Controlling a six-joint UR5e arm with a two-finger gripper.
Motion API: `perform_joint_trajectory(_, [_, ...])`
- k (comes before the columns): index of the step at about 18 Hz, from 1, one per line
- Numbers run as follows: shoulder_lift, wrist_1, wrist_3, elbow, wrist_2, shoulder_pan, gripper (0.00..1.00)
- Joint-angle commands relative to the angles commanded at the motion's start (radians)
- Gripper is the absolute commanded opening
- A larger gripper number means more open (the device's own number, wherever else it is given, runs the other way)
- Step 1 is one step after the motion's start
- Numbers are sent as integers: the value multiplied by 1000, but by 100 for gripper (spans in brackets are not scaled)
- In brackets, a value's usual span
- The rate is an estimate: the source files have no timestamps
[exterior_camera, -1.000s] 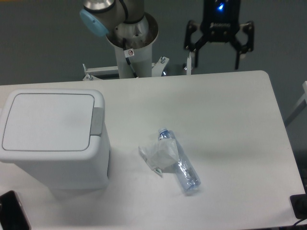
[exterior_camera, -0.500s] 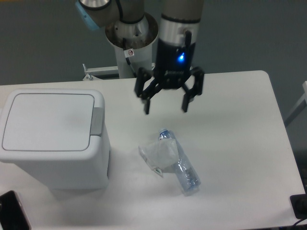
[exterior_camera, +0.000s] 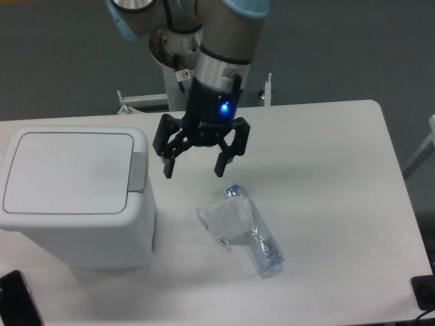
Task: Open the trash can
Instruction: 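Move the gripper toward the trash can lid's hinged edge, then press the gripper finger on the lid edge to flip it open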
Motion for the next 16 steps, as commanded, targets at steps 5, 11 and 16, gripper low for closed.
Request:
perform_joint_trajectory(5, [0, 2, 2, 0, 0, -24, 100])
perform_joint_trajectory(11, [-5, 9, 5, -11, 2, -44, 100])
perform_joint_trajectory(16, [-6, 14, 9, -21, 5, -44, 100])
